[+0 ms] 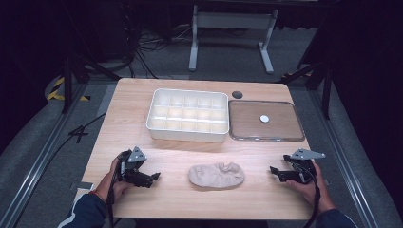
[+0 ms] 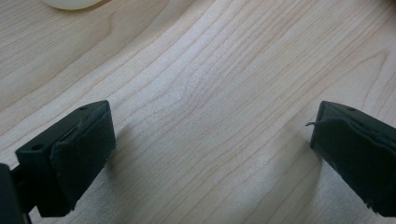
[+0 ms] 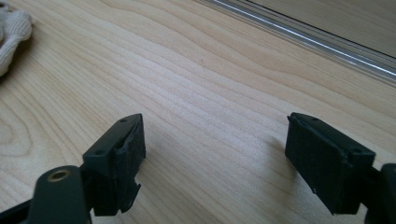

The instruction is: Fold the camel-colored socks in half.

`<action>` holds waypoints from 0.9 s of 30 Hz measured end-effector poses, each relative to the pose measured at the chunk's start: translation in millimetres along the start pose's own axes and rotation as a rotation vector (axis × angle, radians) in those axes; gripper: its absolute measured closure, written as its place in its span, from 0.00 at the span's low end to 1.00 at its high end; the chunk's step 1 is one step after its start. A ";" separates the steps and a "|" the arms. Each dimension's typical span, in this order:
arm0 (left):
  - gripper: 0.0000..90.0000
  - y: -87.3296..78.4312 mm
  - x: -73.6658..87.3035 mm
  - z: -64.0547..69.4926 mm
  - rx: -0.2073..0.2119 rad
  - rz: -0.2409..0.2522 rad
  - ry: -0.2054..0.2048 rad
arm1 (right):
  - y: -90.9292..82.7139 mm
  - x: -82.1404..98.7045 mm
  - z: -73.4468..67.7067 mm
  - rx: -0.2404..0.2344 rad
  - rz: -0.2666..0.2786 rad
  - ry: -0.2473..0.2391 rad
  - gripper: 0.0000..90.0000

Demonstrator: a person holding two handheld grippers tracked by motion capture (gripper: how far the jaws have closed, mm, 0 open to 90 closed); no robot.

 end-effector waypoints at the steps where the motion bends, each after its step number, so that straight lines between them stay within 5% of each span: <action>1: 0.00 0.1 -0.1 -0.2 0.000 0.001 0.003 | -0.6 0.0 -0.8 0.000 -0.003 0.002 0.27; 5: 0.00 0.1 -0.1 -0.2 -0.001 0.001 0.003 | -3.1 -0.8 -1.1 -0.005 0.004 0.003 0.44; 10: 0.00 0.0 0.1 0.0 -0.004 0.001 0.003 | -14.8 -8.7 -0.5 -0.007 0.107 0.033 0.44; 15: 0.01 -0.7 0.9 0.6 -0.008 0.002 -0.005 | -18.7 -12.7 -1.3 -0.016 0.122 0.022 0.44; 18: 0.01 -0.6 0.9 0.7 -0.007 0.002 -0.004 | -30.0 -16.1 -4.0 -0.012 0.183 -0.011 0.57; 27: 0.02 -2.1 1.7 -0.1 0.004 -0.002 0.020 | -38.0 -19.9 -5.1 -0.028 0.247 -0.006 0.67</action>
Point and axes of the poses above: each handheld gripper's, and its own axes: y roughly forward along the jaws, x roughly out of its underside, z roughly to its right, the point moved 2 cm from there along y, roughly forward along the jaws, and after that the axes turned 9 degrees about -z, right-handed, at the moved point
